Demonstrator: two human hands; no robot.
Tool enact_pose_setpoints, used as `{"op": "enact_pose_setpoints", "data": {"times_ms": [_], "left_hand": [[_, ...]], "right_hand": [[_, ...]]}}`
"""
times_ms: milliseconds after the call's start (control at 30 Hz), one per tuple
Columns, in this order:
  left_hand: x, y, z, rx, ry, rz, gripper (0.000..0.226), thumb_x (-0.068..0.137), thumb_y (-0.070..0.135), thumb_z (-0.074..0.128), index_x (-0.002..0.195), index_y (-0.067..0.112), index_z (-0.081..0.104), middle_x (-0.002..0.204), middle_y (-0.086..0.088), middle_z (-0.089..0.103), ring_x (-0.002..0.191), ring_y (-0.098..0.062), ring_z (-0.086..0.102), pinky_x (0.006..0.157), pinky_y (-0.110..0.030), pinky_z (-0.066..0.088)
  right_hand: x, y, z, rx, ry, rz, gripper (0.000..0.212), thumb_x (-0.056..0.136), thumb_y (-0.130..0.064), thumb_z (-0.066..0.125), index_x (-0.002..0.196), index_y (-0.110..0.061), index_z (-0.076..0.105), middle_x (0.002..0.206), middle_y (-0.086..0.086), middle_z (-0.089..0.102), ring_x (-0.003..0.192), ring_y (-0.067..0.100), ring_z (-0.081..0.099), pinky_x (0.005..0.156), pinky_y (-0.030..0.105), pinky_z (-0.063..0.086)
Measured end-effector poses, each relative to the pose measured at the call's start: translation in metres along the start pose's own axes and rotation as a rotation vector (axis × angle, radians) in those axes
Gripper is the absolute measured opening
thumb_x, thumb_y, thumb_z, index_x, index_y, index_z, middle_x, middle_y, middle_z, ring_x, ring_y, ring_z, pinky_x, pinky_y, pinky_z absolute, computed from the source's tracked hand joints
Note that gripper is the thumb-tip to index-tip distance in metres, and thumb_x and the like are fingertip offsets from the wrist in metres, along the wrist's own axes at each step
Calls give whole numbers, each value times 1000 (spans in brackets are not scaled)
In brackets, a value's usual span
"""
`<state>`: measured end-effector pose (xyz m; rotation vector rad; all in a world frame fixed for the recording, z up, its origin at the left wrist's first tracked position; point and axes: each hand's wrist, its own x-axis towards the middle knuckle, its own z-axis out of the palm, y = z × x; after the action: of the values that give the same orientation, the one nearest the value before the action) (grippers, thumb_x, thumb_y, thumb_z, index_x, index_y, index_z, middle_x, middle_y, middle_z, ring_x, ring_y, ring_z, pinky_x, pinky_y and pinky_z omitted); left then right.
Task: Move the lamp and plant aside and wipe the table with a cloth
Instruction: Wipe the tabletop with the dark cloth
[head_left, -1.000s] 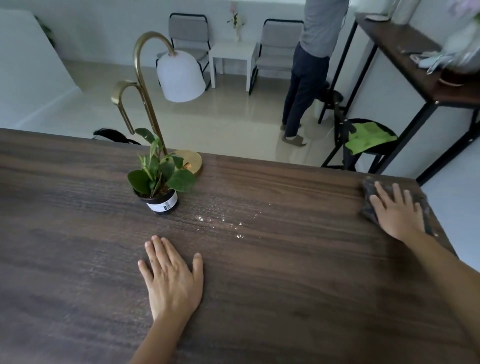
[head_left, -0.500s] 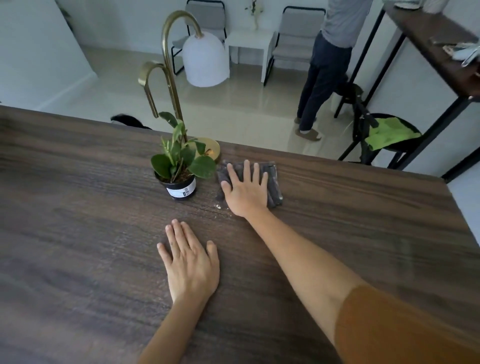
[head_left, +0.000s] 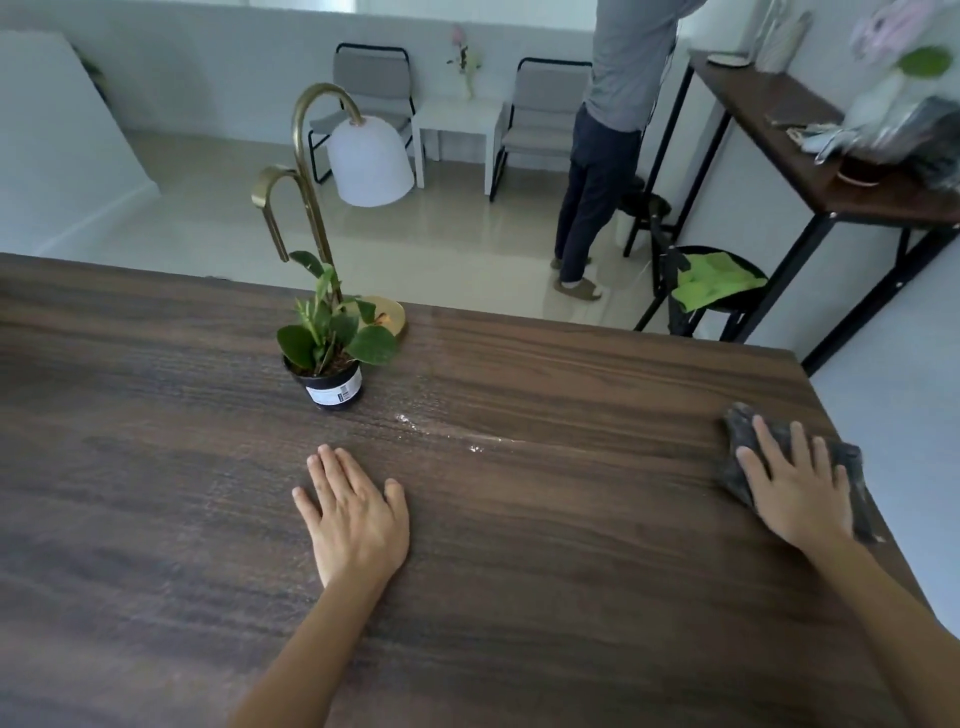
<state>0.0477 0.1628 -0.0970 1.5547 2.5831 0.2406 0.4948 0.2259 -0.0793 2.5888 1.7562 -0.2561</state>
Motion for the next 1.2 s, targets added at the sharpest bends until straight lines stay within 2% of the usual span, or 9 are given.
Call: {"op": "enact_pose_setpoints", "data": {"times_ms": [100, 167, 367, 567, 633, 733, 900, 1067, 1200], "left_hand": [[-1, 2, -1, -22, -6, -1, 74, 90, 41, 14, 148, -5, 8, 159, -20, 6, 147, -31, 1, 117, -52, 3], [-1, 1, -3, -68, -6, 10, 71, 92, 39, 15, 148, -3, 6, 159, -18, 3, 147, -30, -3, 117, -50, -1], [-6, -21, -17, -443, 63, 81, 57, 95, 8, 37, 148, -1, 16, 159, -13, 14, 147, -23, 8, 119, -33, 2], [-1, -105, -24, -55, -14, 107, 68, 96, 47, 17, 151, 9, 5, 161, -3, 0, 147, -19, -6, 119, -39, 0], [1, -123, -26, -1, -2, 92, 77, 88, 54, 7, 151, 9, 4, 161, -4, 0, 148, -21, -5, 119, -41, 2], [1, -126, -24, 25, 8, 84, 82, 84, 56, 0, 151, 8, 3, 161, -5, -1, 147, -22, -6, 119, -43, 2], [4, -124, -20, 20, 24, 78, 79, 87, 54, 2, 151, 7, 4, 160, -7, 0, 147, -23, -6, 119, -45, 3], [5, -126, -19, 19, 21, 88, 76, 89, 54, 3, 151, 11, -2, 160, -4, -7, 146, -20, -13, 119, -43, -2], [4, -127, -19, 15, 12, 95, 76, 90, 54, 4, 151, 10, -1, 160, -5, -6, 146, -20, -13, 119, -43, -2]], "right_hand": [[-1, -45, 3, 64, 7, 199, 69, 93, -67, 5, 155, -36, 3, 164, 10, -2, 149, 36, -2, 118, 57, 1], [-5, -104, 10, 68, -2, 163, 68, 94, -66, 6, 155, -35, 1, 164, 12, -5, 148, 38, -5, 118, 58, -2], [-71, -309, 40, -4, -80, -499, 62, 98, -61, 11, 155, -37, 4, 164, 9, -4, 149, 34, -7, 119, 55, -4], [-147, -236, 50, -33, -99, -936, 62, 95, -66, 6, 153, -45, 10, 164, -1, 3, 151, 26, 1, 120, 47, 4], [-140, -183, 48, -46, -93, -899, 61, 93, -69, 3, 151, -50, 9, 163, -5, 4, 151, 24, 3, 120, 45, 9], [-81, -152, 30, -86, -73, -600, 63, 89, -72, -5, 149, -54, -3, 164, -4, -2, 151, 24, 0, 120, 48, 8], [35, -257, 19, 0, -78, -213, 57, 94, -67, 9, 147, -56, -5, 163, 13, -8, 146, 45, -10, 114, 65, -2], [43, -390, 27, -25, -133, -372, 55, 97, -62, 13, 150, -51, 4, 163, 14, -8, 145, 47, -13, 112, 68, -7], [-25, -384, 41, -34, -158, -614, 54, 97, -62, 10, 150, -51, 2, 163, 10, -12, 147, 41, -15, 114, 65, -5]]}}
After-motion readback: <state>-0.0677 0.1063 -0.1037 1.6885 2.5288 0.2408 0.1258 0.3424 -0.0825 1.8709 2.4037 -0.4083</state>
